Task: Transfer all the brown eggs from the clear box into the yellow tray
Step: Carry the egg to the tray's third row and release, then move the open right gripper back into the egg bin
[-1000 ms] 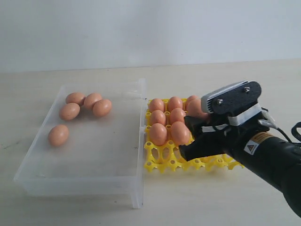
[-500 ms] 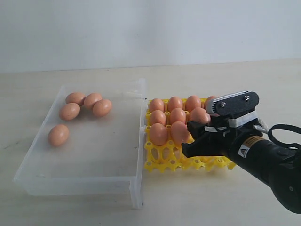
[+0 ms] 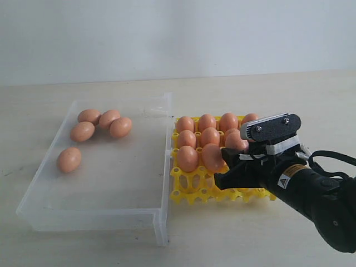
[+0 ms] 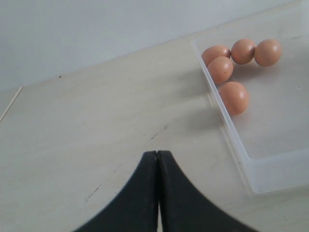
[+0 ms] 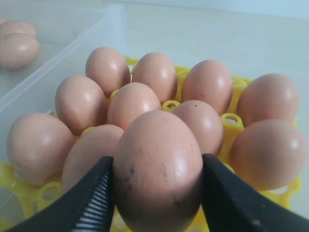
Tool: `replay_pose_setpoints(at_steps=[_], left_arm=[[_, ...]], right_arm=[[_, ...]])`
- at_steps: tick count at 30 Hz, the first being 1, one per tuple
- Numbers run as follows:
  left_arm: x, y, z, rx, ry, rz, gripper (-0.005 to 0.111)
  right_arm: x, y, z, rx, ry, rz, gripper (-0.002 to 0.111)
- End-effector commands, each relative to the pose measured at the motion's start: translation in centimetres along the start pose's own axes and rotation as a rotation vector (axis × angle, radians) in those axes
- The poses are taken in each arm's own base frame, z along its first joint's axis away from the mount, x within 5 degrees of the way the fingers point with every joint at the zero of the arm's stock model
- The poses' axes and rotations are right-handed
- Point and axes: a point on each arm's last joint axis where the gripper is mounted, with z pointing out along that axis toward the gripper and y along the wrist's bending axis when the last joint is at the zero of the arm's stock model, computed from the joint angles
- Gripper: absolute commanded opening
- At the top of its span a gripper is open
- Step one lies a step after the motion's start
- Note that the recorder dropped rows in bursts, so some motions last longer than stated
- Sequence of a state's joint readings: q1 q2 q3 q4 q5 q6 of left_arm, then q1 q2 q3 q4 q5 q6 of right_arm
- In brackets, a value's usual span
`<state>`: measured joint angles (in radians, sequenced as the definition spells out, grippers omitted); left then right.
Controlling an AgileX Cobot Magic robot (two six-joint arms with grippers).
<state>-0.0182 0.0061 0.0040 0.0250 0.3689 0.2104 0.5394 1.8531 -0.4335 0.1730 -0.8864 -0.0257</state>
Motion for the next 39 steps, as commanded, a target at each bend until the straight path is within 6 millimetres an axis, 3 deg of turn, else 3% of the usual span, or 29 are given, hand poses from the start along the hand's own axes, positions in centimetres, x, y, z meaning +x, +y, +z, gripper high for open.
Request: replay_pose_setpoints(at_steps=[1,8,19,25,29,31,33,35,38,39], left_arm=[[-0.2,0.0,-0.1,-0.002,-0.016,-0.005,0.000],[-0.2,0.0,-0.1,-0.002,-0.016,-0.005,0.000],[-0.2,0.0,-0.1,-0.002,-0.016,-0.005,0.000],[-0.2,0.0,-0.1,-0.002,-0.016,-0.005,0.000],[-0.2,0.0,-0.1,-0.002,-0.016,-0.005,0.000],[-0.2,0.0,-0.1,-0.002,-0.016,-0.005,0.000],[-0.2,0.0,-0.1,-0.002,-0.016,-0.005,0.000],[-0.2,0.0,-0.1,-0.002,-0.016,-0.005,0.000],[-0.2,0.0,-0.1,-0.002,-0.016,-0.005,0.000],[-0.2,0.0,-0.1,-0.002,-0.016,-0.005,0.000]], right_arm=[[-0.4,-0.3,0.1,0.022,-0.032,-0.027,0.000],[-0.4,-0.4,0.1,0.036,-0.029,-0.027,0.008],[-0.3,-0.4,0.1,0.036,-0.020,-0.026,0.059],[-0.1,-0.6,0.1,0.051,0.003,-0.011,0.061],[-3.6,-0.1,-2.2,0.008,0.003,0.013,0.059],[-7.0,1.1,-3.6,-0.087,0.201,0.078,0.055],[-9.6,1.5,-3.8,-0.076,0.362,0.110,0.055],[-13.2,3.3,-3.4,-0.106,0.447,0.008,0.055],[-15.1,6.5,-1.8,-0.223,0.480,-0.009,0.055],[-15.9,8.7,-0.8,-0.321,0.499,0.009,0.055]])
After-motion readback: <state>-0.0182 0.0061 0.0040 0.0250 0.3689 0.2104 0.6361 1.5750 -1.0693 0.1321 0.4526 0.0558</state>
